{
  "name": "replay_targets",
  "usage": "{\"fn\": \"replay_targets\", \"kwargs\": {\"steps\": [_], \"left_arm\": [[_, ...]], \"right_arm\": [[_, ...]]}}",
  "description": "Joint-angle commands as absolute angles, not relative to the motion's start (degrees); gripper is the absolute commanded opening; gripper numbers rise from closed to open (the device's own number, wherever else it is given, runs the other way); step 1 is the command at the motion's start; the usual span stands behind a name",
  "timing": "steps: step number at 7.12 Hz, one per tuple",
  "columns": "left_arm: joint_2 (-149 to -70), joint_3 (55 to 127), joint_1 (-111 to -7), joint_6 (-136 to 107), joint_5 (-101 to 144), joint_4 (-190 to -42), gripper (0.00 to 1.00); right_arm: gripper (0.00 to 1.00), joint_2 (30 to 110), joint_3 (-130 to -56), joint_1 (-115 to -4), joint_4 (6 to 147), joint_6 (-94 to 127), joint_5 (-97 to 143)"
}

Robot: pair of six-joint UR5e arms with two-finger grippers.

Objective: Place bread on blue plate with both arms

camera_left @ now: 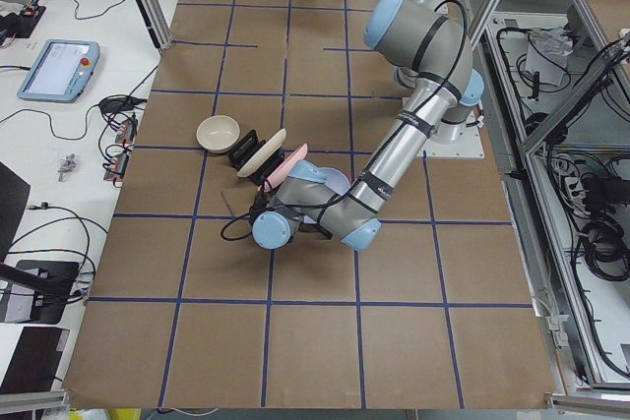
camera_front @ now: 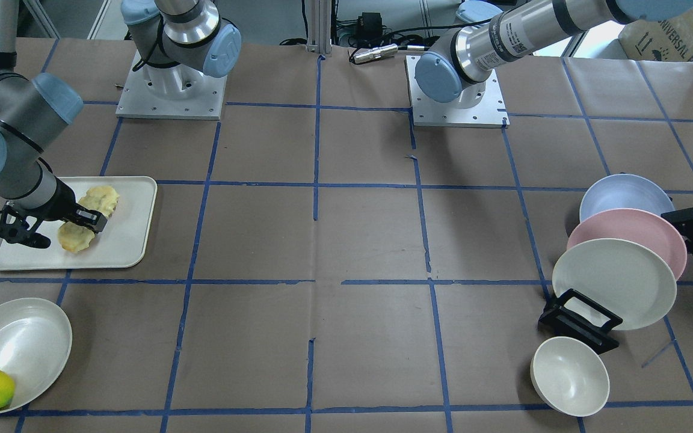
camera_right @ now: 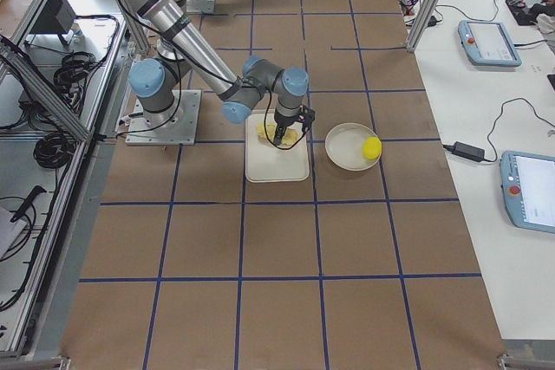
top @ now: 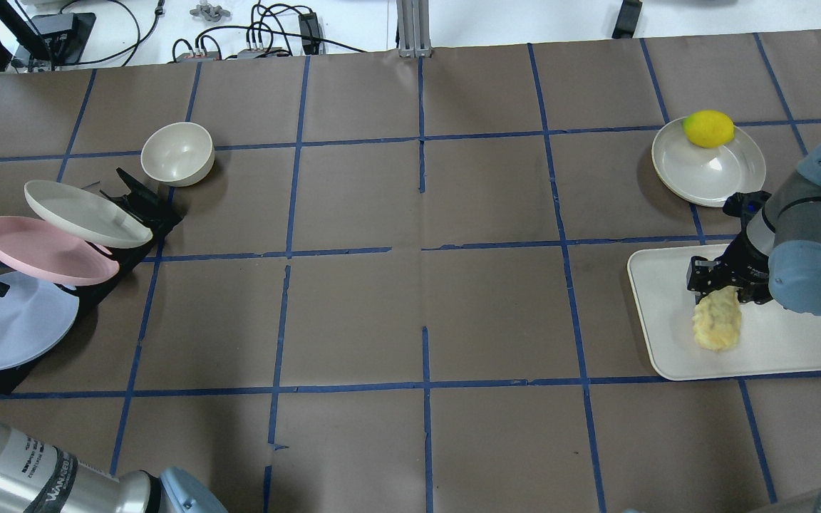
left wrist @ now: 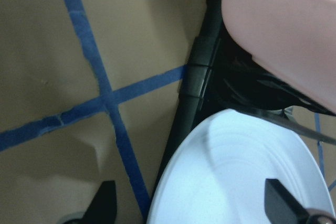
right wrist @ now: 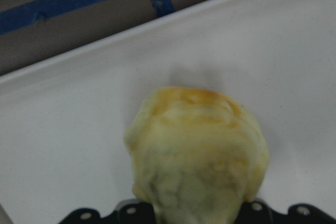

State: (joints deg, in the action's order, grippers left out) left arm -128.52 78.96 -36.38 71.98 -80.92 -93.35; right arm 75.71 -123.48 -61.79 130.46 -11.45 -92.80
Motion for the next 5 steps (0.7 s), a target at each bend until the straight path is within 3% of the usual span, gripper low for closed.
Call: {"fn": "replay_targets", "kwargs": {"steps": [1,2,3,4,5], "left_arm": [[-128.6,79.0,-35.9,71.7,-82.6,-94.2,1.00],[-128.7,79.1,-35.9,71.6,-82.6,-95.0,1.00],[-128.8,79.2,-35.6,71.7,-82.6,-95.4,0.87],[-128.6,79.1,-35.6,71.9,-82.8,-95.4,0.40],[-128.4,79.0,-35.7,71.9,-83.0,-95.4,0.10]], "right_arm": [[0.13,76.2,-123.0,-61.8,129.8,-11.5,-92.9],[0.14,76.5,-123.0,-61.9,129.6,-11.5,-92.8],[0.13,77.5,-122.9,-62.0,129.7,-11.6,-92.6],[0.08,79.7,-123.0,-62.5,129.6,-11.6,-91.9],[0.06,81.2,-123.0,-64.1,129.6,-11.8,-91.4]]}}
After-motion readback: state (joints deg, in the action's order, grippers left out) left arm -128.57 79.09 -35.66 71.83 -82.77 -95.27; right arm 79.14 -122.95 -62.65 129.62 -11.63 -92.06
